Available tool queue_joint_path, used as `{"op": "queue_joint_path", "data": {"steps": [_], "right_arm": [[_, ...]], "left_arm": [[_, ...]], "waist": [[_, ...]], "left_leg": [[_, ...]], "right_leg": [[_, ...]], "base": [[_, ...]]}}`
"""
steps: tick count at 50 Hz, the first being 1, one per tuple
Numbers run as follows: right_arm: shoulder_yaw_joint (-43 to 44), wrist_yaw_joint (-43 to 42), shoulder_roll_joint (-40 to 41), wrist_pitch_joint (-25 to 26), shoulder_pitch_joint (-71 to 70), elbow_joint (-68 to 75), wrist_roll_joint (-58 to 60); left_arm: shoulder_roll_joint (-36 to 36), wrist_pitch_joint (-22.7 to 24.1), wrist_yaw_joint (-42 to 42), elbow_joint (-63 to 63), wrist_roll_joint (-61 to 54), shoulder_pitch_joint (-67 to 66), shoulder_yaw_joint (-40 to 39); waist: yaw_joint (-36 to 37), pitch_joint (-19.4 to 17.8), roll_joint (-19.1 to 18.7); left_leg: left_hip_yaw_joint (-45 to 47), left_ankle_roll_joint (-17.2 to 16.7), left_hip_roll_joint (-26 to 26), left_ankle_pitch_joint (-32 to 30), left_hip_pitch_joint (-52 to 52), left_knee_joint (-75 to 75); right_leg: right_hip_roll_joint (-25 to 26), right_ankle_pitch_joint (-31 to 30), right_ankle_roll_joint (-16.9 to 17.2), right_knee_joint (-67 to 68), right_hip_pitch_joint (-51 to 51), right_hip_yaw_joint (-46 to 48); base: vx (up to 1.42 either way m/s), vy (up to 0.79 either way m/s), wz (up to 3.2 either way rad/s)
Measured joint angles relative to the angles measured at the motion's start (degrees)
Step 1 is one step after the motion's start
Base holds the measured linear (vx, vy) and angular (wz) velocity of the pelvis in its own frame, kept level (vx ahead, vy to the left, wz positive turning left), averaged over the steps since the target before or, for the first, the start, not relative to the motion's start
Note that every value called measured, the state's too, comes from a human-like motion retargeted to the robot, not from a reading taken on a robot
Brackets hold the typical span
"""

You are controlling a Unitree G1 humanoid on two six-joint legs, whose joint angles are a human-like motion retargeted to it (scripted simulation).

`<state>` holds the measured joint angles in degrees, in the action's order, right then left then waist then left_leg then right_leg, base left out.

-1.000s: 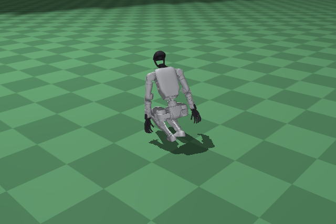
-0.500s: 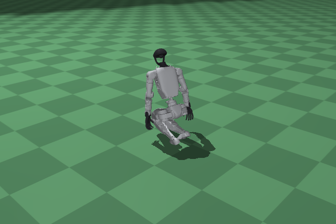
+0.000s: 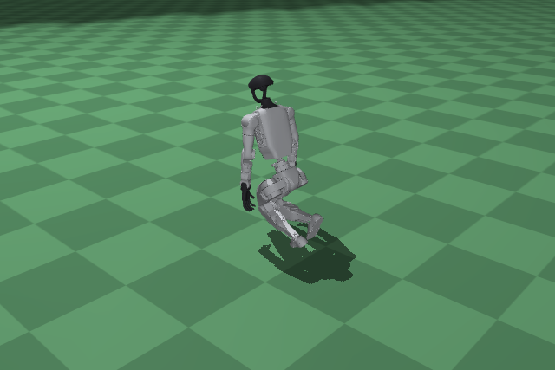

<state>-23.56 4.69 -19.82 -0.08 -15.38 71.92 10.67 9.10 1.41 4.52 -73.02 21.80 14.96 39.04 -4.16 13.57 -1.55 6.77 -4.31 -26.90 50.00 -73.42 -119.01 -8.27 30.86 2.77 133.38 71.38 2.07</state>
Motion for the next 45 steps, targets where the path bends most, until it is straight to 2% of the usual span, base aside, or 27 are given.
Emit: {"op": "queue_joint_path", "data": {"steps": [3,5,8,12,15,20,23,25,30,36,41,45], "right_arm": [[-0.01,-0.22,0.39,-0.29,1.09,0.35,0.39],[0.07,0.79,-0.78,-0.51,0.38,0.6,0.47],[0.72,0.5,-0.57,-0.59,1.15,1.36,1.04],[1.6,0.18,-0.07,-0.39,2.44,2.9,2.02],[2.26,0.21,0.04,-0.04,3.06,4.39,2.62],[3.35,0.43,0.18,0.66,4.1,6.39,2.74],[3.66,0.2,0.15,0.94,4.73,7.14,2.18],[3.85,-0.05,0.1,1.06,5.26,7.3,2.02],[4.02,-1.26,-0.36,0.92,6.82,6.83,2.39],[4.47,-2.2,-1.43,0.48,7.92,5.8,2.6],[4.17,-2.52,-1.67,0.19,8.49,5.58,2.62],[3.59,-2.17,-1.78,-0.04,8.33,5.11,2.5]], "left_arm": [[0.07,0.16,0.11,-0.03,0.46,-1.81,-0.11],[1.68,0.49,0.94,0.03,0.36,-1.78,-1.04],[1.72,0.64,0.91,-0.09,0.75,-2.81,-1.77],[1.93,0.67,0.84,-0.56,1.0,-4.32,-3.26],[1.92,0.54,1.07,-1.02,1.09,-4.97,-4.55],[1.47,-0.19,1.65,-2.28,0.76,-5.89,-6.94],[1.0,-0.55,1.63,-3.02,-0.04,-6.6,-8.56],[0.63,-0.71,1.54,-3.46,-0.89,-7.22,-9.68],[0.06,-1.01,0.93,-3.95,-3.11,-9.01,-12.09],[0.57,-1.28,0.51,-3.61,-4.87,-9.72,-14.3],[1.18,-1.47,0.33,-2.5,-5.63,-9.01,-15.69],[1.67,-1.49,0.53,-1.48,-5.85,-8.82,-16.22]], "waist": [[1.46,0.3,0.64],[5.16,-4.55,-1.36],[6.4,-5.13,-1.9],[7.46,-5.91,-3.14],[6.69,-6.79,-3.58],[4.5,-6.84,-3.81],[3.46,-6.0,-3.92],[3.09,-5.0,-4.07],[2.79,-0.59,-4.48],[1.04,4.63,-2.99],[-1.01,6.75,-1.27],[-1.82,7.31,-0.54]], "left_leg": [[-1.81,1.16,0.62,0.0,5.82,2.79],[-3.49,2.15,5.54,0.0,13.46,3.62],[-5.64,2.89,7.8,0.0,19.39,6.75],[-8.52,3.27,11.62,-1.35,26.26,10.66],[-9.75,2.36,13.44,-9.42,29.24,16.0],[-9.0,0.91,17.91,-30.35,31.4,24.21],[-7.28,0.65,21.11,-41.14,31.75,30.01],[-5.96,-0.26,22.51,-44.95,32.18,35.44],[-1.83,-5.94,24.6,-52.51,32.17,49.77],[2.49,-10.1,23.45,-58.22,32.13,62.85],[4.44,-10.67,21.48,-60.51,33.88,69.47],[5.13,-10.15,21.2,-59.8,35.71,71.77]], "right_leg": [[-0.16,-3.73,-0.76,-1.99,-2.82,0.19],[2.99,-10.39,-3.28,-4.88,-6.37,3.4],[5.48,-12.74,-3.0,-8.07,-9.78,4.07],[11.29,-16.73,-1.75,-14.47,-14.5,4.85],[14.6,-22.01,0.49,-21.72,-18.19,4.09],[17.48,-28.79,4.12,-36.45,-24.37,1.1],[16.86,-31.52,5.28,-45.99,-27.66,-0.52],[16.11,-33.22,5.63,-52.36,-29.36,-1.44],[12.45,-36.76,4.9,-65.0,-30.06,-1.41],[7.47,-37.48,4.82,-72.05,-28.63,-0.58],[4.62,-37.39,5.19,-73.46,-28.3,-0.67],[3.68,-36.49,5.34,-74.04,-28.68,-0.33]], "base": [[0.1,0.07,-0.1],[-0.04,0.07,-1.01],[0.04,0.02,0.1],[0.01,-0.03,0.57],[-0.07,-0.05,1.21],[-0.09,-0.05,1.5],[-0.05,-0.03,1.41],[-0.01,-0.02,1.19],[0.02,-0.03,1.03],[0.01,-0.04,1.21],[0.0,-0.03,1.15],[0.01,-0.01,0.8]]}}
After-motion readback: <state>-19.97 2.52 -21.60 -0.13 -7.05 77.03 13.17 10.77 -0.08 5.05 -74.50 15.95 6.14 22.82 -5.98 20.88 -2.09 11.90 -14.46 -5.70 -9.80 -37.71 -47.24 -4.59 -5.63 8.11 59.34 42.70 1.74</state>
